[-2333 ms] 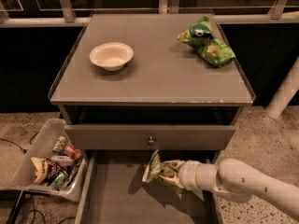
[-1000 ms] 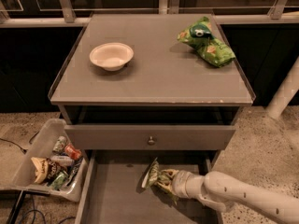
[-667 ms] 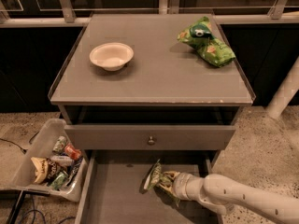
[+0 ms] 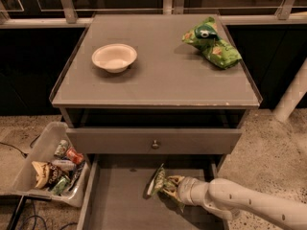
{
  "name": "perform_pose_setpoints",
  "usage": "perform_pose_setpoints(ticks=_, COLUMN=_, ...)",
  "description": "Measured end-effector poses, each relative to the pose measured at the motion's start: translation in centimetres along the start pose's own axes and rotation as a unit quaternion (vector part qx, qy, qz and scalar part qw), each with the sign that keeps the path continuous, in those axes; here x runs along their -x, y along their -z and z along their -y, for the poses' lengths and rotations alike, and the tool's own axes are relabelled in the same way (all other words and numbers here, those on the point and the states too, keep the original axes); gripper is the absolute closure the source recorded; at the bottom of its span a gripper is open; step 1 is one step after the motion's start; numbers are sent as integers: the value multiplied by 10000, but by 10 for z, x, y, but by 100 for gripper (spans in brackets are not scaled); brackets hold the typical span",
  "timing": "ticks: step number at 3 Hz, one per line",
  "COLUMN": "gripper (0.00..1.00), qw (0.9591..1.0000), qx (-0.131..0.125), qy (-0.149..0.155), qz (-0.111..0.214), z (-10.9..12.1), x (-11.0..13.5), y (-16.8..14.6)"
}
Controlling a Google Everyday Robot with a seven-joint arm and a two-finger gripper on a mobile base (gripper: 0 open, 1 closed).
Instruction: Place green jalapeno chip bag into middle drawer
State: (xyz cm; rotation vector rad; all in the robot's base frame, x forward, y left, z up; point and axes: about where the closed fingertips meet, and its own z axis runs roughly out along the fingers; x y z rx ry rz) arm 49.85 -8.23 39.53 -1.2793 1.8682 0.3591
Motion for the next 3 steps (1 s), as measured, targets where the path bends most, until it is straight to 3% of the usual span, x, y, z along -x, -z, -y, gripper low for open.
perform_pose_setpoints(ticks=2, gripper=12, qw=10000, qx=0, qy=0, qz=0, z=0, x=0, y=0)
perform_pose_setpoints(ticks=3, gripper=0, qw=10000, qx=0, qy=0, qz=0, z=0, x=0, y=0)
